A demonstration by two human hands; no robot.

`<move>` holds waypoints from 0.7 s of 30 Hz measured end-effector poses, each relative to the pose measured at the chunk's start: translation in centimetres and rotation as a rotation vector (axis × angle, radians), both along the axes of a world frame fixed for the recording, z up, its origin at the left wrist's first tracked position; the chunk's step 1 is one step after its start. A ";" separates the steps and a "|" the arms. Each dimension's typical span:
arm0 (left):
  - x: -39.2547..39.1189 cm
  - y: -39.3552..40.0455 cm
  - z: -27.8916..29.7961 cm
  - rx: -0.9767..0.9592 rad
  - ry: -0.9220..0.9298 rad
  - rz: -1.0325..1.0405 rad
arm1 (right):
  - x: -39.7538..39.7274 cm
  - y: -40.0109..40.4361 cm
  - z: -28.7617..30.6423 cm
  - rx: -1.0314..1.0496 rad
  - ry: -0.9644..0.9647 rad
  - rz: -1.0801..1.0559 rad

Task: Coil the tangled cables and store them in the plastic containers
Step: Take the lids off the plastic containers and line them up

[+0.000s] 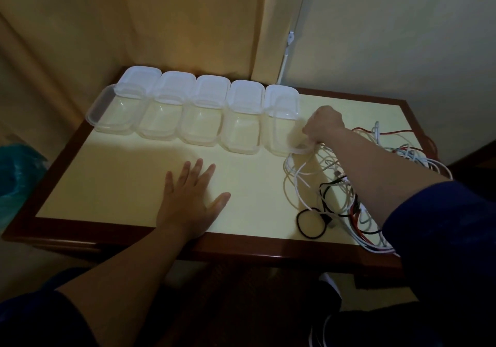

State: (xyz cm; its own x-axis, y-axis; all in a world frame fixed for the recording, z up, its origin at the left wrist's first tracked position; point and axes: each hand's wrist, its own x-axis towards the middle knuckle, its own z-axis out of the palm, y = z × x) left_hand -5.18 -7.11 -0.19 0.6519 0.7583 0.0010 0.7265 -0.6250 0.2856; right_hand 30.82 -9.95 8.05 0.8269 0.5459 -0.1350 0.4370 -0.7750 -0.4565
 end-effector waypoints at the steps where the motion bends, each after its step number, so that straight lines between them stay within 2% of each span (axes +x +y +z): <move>1: 0.0 0.0 0.0 0.001 -0.002 0.001 | 0.1 -0.3 -0.2 -0.024 -0.006 0.009; 5: 0.0 0.0 -0.1 0.004 0.010 0.005 | 0.8 -1.5 -0.5 -0.107 -0.065 0.025; 10: 0.0 0.0 0.0 0.002 0.005 0.009 | 0.7 -1.8 1.3 -0.323 -0.160 0.133; 13: 0.0 0.0 0.0 0.011 0.009 0.009 | 1.0 -1.1 3.0 -0.377 -0.110 0.140; 16: 0.0 0.0 -0.1 0.018 0.010 0.010 | 2.3 -0.4 3.3 -0.233 0.047 0.080; 21: 0.1 -0.1 -0.1 0.017 0.003 0.010 | 2.9 0.3 2.3 -0.099 0.033 -0.038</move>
State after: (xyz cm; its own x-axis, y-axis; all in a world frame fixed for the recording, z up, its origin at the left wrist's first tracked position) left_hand -5.07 -7.20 -0.27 0.6443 0.7647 0.0122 0.7336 -0.6225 0.2726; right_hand 33.74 -9.60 10.30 0.8409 0.4970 -0.2142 0.3929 -0.8328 -0.3901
